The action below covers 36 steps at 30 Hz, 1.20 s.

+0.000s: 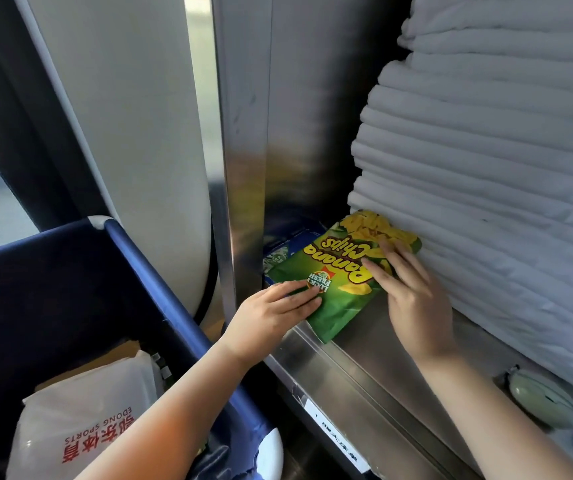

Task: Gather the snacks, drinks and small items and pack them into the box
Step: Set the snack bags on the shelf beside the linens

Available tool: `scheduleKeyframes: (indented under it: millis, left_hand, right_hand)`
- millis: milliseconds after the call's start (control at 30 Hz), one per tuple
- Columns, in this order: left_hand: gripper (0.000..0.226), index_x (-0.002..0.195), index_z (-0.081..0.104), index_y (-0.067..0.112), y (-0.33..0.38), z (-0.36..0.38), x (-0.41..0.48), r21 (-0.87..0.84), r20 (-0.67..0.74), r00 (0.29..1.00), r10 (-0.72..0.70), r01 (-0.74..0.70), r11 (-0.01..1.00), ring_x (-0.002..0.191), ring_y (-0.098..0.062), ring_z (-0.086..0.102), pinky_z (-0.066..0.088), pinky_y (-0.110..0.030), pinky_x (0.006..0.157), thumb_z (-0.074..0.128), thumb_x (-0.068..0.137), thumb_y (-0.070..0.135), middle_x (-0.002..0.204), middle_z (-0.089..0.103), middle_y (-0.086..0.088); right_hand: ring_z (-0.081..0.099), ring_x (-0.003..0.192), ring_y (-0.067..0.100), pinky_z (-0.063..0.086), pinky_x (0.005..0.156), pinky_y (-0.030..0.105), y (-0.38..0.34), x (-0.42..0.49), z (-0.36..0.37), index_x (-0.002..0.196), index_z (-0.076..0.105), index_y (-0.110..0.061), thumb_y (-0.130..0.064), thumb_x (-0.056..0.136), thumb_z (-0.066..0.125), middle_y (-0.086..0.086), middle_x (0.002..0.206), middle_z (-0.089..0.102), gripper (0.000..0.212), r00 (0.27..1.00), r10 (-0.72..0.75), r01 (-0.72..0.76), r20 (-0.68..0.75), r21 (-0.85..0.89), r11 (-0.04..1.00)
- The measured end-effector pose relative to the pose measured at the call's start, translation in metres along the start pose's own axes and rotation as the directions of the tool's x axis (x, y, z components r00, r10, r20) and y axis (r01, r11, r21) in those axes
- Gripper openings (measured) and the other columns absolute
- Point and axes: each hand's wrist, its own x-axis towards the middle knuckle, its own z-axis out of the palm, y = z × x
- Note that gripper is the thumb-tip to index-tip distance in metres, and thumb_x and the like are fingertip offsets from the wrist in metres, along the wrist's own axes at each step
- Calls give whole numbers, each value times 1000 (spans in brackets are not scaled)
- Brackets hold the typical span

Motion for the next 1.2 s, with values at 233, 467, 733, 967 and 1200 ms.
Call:
scheduleKeyframes:
  millis: [233, 467, 733, 967, 1200]
  left_hand:
    - [39, 111, 70, 13, -10, 6, 4, 58, 78, 992, -102, 97, 994, 110, -22, 62, 57, -33, 75, 54, 81, -5, 121, 65, 2]
    - [50, 114, 66, 1, -3, 13, 5, 55, 208, 903, -376, 373, 926, 117, -34, 57, 52, -42, 90, 68, 65, -9, 125, 61, -12]
    - [65, 150, 21, 20, 11, 29, 25, 51, 296, 864, -408, 412, 910, 145, -19, 7, 4, -38, 117, 30, 93, 52, 157, 16, -3]
    - [72, 151, -1, 30, -10, 46, 64, 48, 447, 765, -464, 497, 866, 143, -14, -17, -9, -37, 116, 33, 94, 58, 158, -10, 2]
    - [72, 150, -2, 36, -11, 59, 59, 124, 441, 733, -518, 522, 844, 144, -16, -12, -7, -41, 116, 31, 92, 62, 158, -8, 5]
  right_hand:
    - [51, 123, 33, 55, 79, 46, 9, 13, 24, 116, 68, -18, 14, 78, 61, 11, 129, 59, 50, 999, -33, 33, 37, -9, 999]
    - [49, 124, 39, 52, 87, 50, 1, 17, 45, 118, 66, -16, 19, 69, 67, 17, 132, 55, 61, 981, -4, -8, 192, 62, 998]
    - [39, 132, 39, 43, 95, 47, -7, 22, 51, 125, 61, -11, 18, 74, 59, 17, 140, 47, 59, 957, 36, -84, 288, 158, 984]
    - [36, 136, 29, 33, 106, 40, 13, 36, 41, 135, 51, -12, -10, 91, 54, 9, 147, 39, 44, 939, 57, -96, 341, 98, 991]
    - [19, 143, 28, 12, 113, 36, 15, 33, 56, 144, 37, -13, -24, 99, 42, 11, 153, 28, 46, 890, 22, -34, 455, 18, 999]
